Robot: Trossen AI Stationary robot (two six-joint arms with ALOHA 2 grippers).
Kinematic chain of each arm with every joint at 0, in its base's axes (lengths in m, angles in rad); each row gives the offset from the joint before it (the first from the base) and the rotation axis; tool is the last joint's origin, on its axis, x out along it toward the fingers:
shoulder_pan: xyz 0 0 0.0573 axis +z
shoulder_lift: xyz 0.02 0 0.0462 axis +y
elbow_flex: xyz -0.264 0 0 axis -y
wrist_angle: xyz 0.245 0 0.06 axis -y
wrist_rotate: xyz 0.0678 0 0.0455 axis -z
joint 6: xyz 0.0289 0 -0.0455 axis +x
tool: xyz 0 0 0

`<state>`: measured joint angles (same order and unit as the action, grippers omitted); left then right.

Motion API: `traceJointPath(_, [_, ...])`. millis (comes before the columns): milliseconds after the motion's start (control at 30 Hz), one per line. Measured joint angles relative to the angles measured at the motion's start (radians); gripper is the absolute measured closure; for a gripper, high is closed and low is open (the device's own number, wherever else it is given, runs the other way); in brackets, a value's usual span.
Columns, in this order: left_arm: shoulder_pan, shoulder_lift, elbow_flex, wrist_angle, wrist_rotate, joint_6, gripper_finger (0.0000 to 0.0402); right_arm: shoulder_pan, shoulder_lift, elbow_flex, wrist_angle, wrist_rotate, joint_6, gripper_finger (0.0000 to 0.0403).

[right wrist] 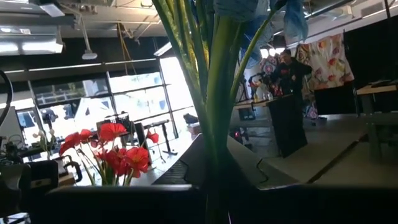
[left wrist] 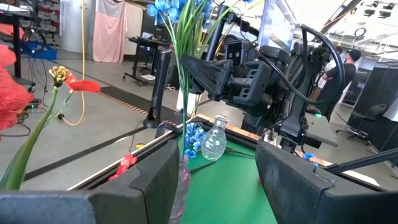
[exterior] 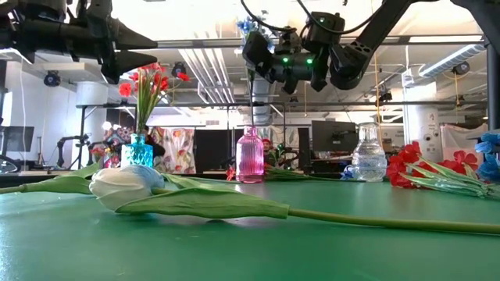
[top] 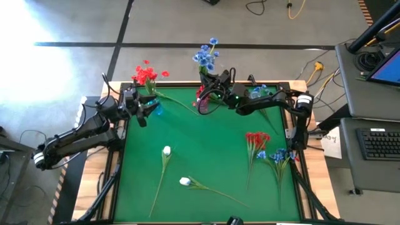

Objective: Sort flowers into vase by color
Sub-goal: Put the left blue flowers into the purple vase

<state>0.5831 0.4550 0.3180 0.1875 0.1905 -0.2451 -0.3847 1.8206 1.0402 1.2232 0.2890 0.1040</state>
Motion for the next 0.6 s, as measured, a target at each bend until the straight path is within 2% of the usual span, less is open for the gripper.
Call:
traceJointPath(433, [0.0, 0.001, 0.0, 0.0, -0.001, 0.022, 0.0203, 0.0, 0.0, -0.029, -0.005, -0.001, 0.013, 0.0306])
traceJointPath(600, [0.0, 0.003, 0.0, 0.0, -0.001, 0.023, 0.0203, 0.002, 0.0, -0.04, -0.042, -0.034, 0.023, 0.0276])
